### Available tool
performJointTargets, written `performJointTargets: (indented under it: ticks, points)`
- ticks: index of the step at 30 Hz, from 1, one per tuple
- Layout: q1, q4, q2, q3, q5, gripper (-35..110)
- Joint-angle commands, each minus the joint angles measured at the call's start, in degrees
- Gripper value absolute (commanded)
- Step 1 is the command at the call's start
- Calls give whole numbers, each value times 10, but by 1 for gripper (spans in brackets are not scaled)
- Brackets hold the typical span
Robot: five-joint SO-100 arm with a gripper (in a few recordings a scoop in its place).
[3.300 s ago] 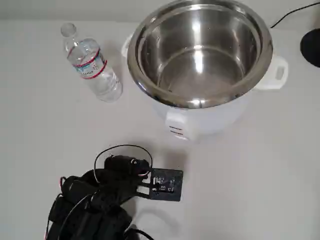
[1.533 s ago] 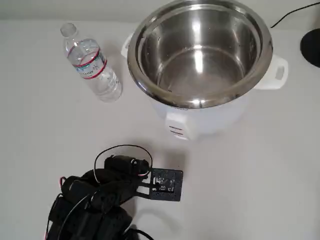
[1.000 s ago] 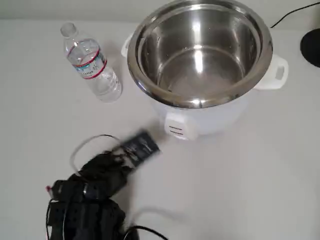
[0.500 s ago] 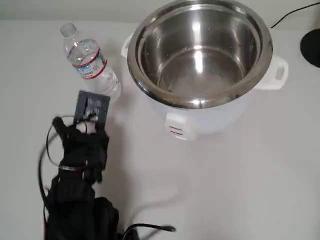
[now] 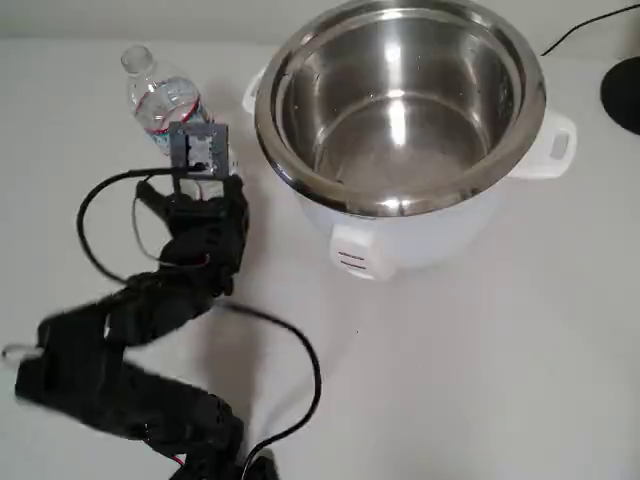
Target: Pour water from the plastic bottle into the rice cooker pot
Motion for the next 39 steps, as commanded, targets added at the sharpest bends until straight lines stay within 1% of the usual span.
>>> performJointTargets:
  ticks: [1, 13, 25, 28, 30, 35, 39]
  points:
    - [11, -46, -40, -98, -18, 53]
    - [39, -47, -146, -267, -33, 52]
    - [23, -156, -299, -343, -84, 51]
    - [23, -163, -322, -366, -88, 49]
    - [22, -163, -326, -374, -88, 46]
    - [22, -163, -339, -394, -84, 27]
    - [22, -161, -352, -404, -85, 18]
